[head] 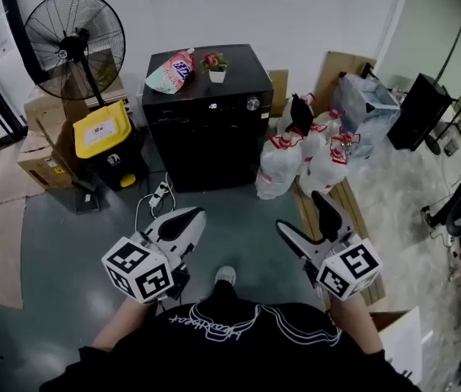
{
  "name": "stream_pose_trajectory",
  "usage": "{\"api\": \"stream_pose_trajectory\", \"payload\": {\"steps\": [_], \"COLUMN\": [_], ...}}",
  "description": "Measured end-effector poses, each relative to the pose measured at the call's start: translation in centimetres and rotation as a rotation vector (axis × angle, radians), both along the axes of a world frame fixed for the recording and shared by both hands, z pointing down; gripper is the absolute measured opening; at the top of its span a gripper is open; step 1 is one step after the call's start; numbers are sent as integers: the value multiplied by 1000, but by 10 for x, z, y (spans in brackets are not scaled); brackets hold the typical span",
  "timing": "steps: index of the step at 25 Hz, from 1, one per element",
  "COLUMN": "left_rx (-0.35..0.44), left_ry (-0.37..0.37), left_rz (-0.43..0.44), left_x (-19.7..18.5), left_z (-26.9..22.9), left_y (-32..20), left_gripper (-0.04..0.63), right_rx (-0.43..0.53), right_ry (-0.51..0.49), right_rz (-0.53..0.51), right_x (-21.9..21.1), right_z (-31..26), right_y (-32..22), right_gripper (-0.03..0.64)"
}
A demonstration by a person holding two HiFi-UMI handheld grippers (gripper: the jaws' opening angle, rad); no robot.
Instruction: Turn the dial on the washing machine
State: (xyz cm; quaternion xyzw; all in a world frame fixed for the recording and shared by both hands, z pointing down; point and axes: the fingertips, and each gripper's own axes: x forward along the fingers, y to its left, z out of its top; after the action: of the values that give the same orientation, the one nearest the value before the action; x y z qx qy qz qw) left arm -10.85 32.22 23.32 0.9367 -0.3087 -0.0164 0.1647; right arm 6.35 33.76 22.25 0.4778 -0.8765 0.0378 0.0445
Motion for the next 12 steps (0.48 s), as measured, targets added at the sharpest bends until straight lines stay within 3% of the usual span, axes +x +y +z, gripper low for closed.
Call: {"api": "stream_pose_trajectory", "payload": {"steps": [12], "left_rx": [-87], "left_ry": [-66], "left_rz": [-30], "left_x": [15], "left_z": [51], "left_y": [-193], "left_gripper": [6], "right_rx": [-113], "right_ry": [22], "right_rz": [103], "right_x": [27], "right_z": [52], "right_y": [-188], "right_gripper": [405]}}
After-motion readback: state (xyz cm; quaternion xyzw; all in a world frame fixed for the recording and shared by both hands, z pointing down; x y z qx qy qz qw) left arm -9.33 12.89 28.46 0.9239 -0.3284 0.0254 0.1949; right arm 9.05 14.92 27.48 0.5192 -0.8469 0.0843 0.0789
